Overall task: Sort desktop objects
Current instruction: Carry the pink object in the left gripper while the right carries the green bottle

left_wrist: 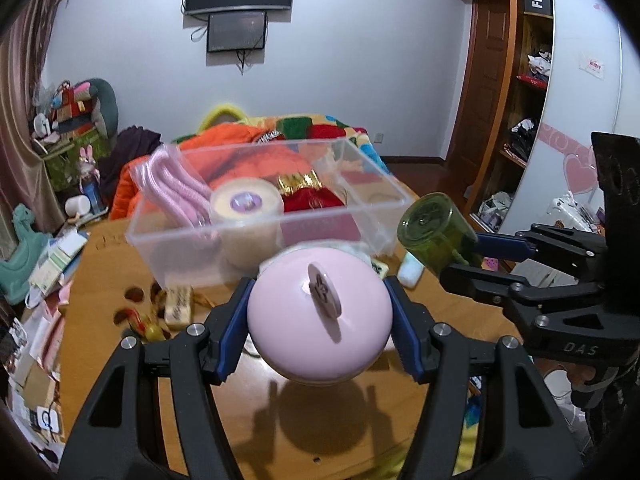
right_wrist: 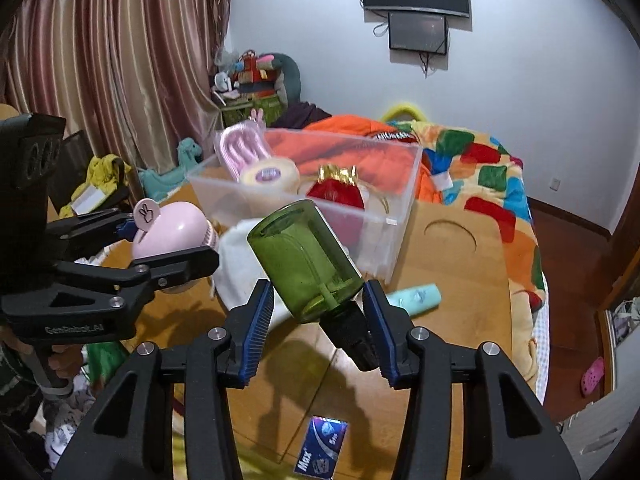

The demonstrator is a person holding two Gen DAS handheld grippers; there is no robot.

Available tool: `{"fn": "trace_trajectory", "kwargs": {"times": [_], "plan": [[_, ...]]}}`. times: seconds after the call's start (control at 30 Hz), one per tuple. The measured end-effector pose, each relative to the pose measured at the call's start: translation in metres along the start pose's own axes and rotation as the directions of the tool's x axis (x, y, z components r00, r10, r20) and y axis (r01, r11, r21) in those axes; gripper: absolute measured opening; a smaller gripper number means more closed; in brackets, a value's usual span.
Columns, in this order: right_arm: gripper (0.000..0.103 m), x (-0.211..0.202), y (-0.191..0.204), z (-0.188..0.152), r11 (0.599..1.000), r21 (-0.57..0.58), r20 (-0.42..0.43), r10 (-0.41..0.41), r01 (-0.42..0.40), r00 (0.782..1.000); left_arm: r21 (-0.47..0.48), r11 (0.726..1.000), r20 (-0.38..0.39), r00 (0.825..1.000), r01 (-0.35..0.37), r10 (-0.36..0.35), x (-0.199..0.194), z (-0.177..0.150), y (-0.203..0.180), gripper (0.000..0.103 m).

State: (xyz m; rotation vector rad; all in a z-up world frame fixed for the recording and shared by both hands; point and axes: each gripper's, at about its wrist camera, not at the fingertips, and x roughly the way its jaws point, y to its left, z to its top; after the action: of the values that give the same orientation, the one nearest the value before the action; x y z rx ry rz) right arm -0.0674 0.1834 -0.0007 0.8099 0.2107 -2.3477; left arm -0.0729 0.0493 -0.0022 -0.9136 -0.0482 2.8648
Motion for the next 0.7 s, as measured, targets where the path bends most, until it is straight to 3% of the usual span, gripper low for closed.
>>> {"fn": "trace_trajectory", "kwargs": {"times": [0.3,0.7], "plan": [[0.043,-0.005,0.001,0.027,1.0,0.004,0.053,0.0,0.0,0.999,0.006,1.0,0.041,0.999,-0.011,0.011,-0.002,0.023,0.013,0.063],[0.043,0.02,-0.005,0.055,1.0,0.028,0.051,0.013,-0.014,0.999,-0.024,0.999,0.052,0.998,-0.024,0.026,0.013,0.045,0.044,0.063]]}}
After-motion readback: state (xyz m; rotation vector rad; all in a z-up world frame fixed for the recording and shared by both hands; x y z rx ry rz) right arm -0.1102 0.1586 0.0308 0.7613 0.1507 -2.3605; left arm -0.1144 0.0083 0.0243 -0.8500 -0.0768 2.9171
